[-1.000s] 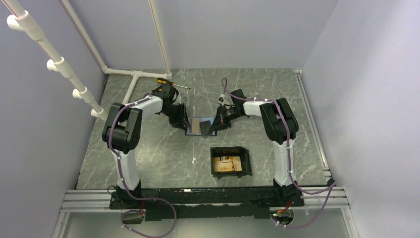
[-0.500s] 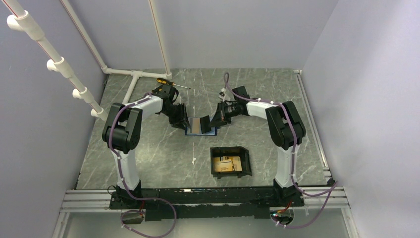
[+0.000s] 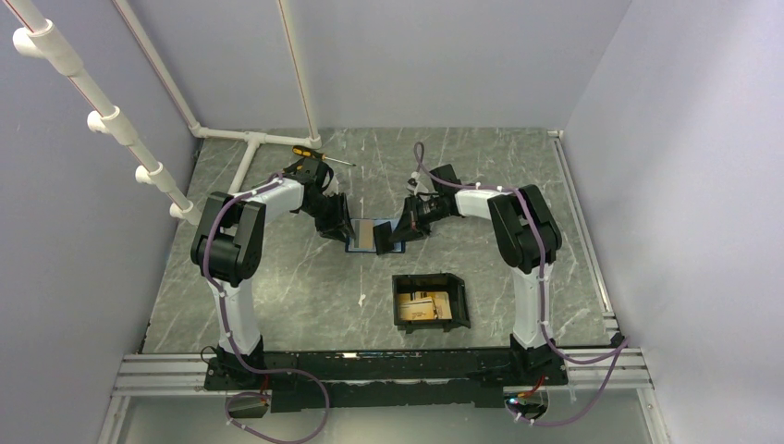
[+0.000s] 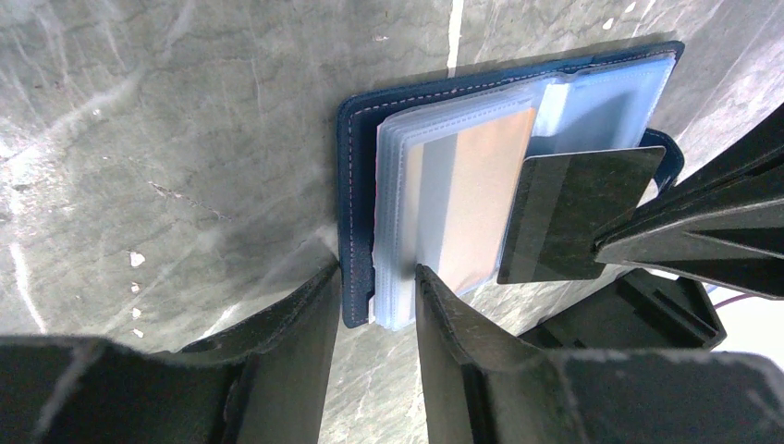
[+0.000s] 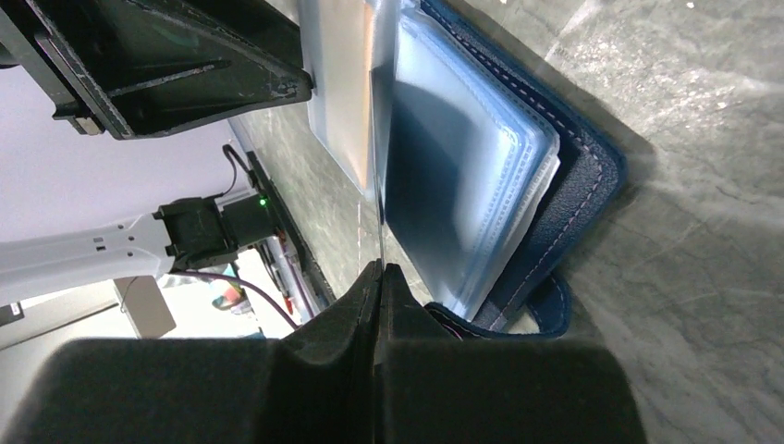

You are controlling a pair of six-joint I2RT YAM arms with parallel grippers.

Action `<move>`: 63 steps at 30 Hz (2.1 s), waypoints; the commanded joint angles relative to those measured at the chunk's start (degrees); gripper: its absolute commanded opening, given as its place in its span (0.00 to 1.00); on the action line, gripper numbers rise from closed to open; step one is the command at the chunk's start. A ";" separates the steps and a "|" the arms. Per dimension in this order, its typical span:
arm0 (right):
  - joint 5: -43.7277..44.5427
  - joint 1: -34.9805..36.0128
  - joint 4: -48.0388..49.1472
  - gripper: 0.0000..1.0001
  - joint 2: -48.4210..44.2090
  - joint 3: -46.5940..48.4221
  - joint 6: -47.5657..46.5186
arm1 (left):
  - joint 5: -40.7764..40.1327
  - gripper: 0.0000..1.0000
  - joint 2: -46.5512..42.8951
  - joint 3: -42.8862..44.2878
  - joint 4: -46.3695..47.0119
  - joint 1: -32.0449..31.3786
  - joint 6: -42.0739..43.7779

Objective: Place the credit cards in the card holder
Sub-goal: Insert the credit card into the card holder.

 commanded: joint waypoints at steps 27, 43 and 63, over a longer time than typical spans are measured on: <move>-0.59 0.41 0.37 0.00 -2.47 1.83 -0.51 | -3.93 0.42 3.20 -0.78 -0.70 -0.57 1.56; -1.26 0.74 -1.57 0.00 1.11 3.81 -1.56 | -3.88 0.42 3.12 -0.72 -0.85 -0.57 1.65; -0.70 0.92 -2.08 0.00 4.83 7.63 -0.70 | -3.62 0.42 3.25 -0.62 -0.88 -0.65 1.74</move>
